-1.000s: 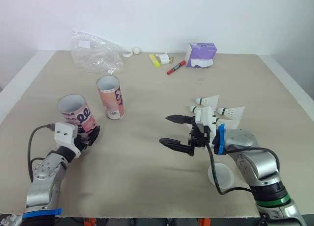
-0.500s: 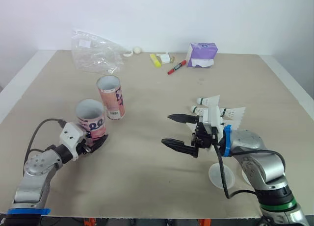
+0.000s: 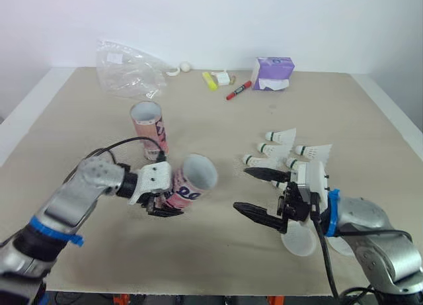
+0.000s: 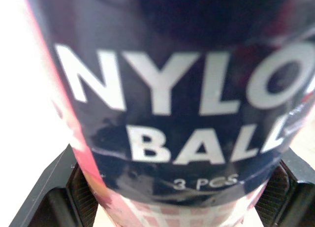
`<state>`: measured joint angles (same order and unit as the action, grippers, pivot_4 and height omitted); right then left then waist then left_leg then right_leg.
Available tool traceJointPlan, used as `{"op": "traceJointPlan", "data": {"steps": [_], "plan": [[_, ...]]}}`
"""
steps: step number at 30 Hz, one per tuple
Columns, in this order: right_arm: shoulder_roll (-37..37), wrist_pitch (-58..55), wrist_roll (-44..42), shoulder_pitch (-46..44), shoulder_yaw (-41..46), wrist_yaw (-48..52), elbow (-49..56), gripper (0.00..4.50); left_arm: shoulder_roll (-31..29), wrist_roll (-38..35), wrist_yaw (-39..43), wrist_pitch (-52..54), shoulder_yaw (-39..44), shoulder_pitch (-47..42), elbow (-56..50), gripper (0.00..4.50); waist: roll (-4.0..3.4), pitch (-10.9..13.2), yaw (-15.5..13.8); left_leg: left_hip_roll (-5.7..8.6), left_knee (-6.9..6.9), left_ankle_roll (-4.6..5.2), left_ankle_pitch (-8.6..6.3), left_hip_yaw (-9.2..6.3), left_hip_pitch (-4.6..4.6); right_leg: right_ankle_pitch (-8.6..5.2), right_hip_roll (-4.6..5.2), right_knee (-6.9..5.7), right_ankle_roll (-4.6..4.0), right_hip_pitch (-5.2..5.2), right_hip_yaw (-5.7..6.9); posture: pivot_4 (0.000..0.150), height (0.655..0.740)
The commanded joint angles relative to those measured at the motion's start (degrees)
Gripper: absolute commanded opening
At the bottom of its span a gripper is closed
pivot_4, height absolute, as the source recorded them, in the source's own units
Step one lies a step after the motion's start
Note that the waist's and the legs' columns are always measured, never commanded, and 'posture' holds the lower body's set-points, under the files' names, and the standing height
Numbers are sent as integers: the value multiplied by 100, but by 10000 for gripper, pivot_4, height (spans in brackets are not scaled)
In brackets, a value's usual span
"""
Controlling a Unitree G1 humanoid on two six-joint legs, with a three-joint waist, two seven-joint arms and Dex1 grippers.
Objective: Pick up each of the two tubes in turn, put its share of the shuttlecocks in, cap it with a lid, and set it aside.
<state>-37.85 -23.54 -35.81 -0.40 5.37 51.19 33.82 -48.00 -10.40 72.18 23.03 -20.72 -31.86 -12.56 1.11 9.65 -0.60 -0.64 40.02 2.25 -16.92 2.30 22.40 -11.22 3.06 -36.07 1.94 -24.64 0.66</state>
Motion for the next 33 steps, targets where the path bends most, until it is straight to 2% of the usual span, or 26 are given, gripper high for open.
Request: {"op": "traceJointPlan", "data": {"steps": [1, 7, 18, 27, 33], "plan": [[-36, 118, -21, 144, 214, -114, 311, 45000, 62, 469, 74, 305, -306, -548, 187, 37076, 0, 0, 3, 0, 0, 0, 0, 3, 0, 0, 0, 0, 2, -1, -3, 1500, 7400], [-24, 234, 83, 459, 328, -270, 380, 45000, 552, 838, 18, 935, -724, -1295, 313, 37076, 3, 2, 7, 2, 1, 1, 0, 8, 2, -17, -1, 1, 38, -3, -15, 1500, 7400], [86, 133, -9, 711, 457, -720, 456, 45000, 1014, 1079, -210, 1514, -991, -1319, -132, 37076, 3, 2, 4, 3, 3, 2, -1, 6, 3, -18, -3, -2, 37, -3, -23, 1500, 7400], [-36, -59, -418, 2013, 2269, -915, 449, 45000, 1115, 1304, -238, 1586, -1213, -1368, -93, 37076, -2, -2, -30, 30, 11, 10, -3, -9, -4, -27, 2, -1, 58, 24, -50, 1500, 7400], [178, -119, -391, 2572, 2524, -1049, 369, 45000, 1190, 1327, -221, 1616, -1226, -1418, -86, 37076, -6, -4, -29, 30, 12, 18, 2, -13, -9, -28, 0, -4, 57, 29, -51, 1500, 7400]]}}
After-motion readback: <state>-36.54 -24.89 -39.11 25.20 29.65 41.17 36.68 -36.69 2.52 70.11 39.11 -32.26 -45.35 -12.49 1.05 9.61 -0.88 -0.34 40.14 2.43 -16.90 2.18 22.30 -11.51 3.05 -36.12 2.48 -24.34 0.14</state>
